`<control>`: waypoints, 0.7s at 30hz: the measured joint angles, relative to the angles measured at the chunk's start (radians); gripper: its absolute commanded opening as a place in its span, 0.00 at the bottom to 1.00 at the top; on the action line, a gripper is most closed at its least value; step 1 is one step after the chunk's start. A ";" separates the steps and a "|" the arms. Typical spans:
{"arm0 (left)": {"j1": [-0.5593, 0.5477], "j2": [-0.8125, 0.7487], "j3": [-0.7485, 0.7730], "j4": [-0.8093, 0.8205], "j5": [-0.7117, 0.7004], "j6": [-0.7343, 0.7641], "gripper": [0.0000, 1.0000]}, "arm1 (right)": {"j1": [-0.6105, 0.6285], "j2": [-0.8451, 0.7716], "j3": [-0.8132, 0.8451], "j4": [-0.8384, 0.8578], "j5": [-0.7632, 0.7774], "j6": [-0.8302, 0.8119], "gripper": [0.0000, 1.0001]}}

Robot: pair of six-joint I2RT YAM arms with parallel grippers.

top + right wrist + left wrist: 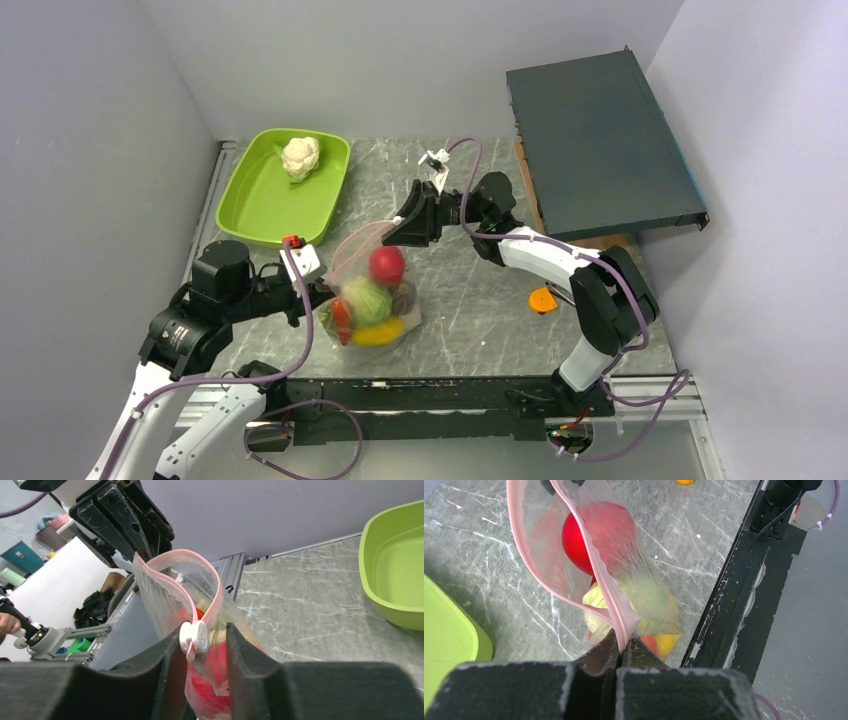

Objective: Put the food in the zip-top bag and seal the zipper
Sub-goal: Adjust the zipper food storage bag at the center of the board, then zip the zipper food storage bag at the center of the board.

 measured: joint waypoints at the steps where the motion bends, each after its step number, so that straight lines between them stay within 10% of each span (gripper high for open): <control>1: 0.000 0.000 0.000 0.000 0.000 0.000 0.00 | 0.000 0.000 0.000 0.000 0.000 0.000 0.28; 11: 0.000 -0.010 0.000 0.000 0.007 -0.006 0.00 | -0.003 -0.013 -0.021 -0.034 0.015 -0.027 0.46; 17: 0.000 -0.010 0.000 0.000 0.008 -0.004 0.00 | -0.017 -0.034 -0.041 -0.049 0.023 -0.032 0.00; 21: 0.000 -0.007 0.001 0.000 0.006 -0.011 0.45 | -0.018 -0.034 -0.043 -0.016 0.021 0.020 0.00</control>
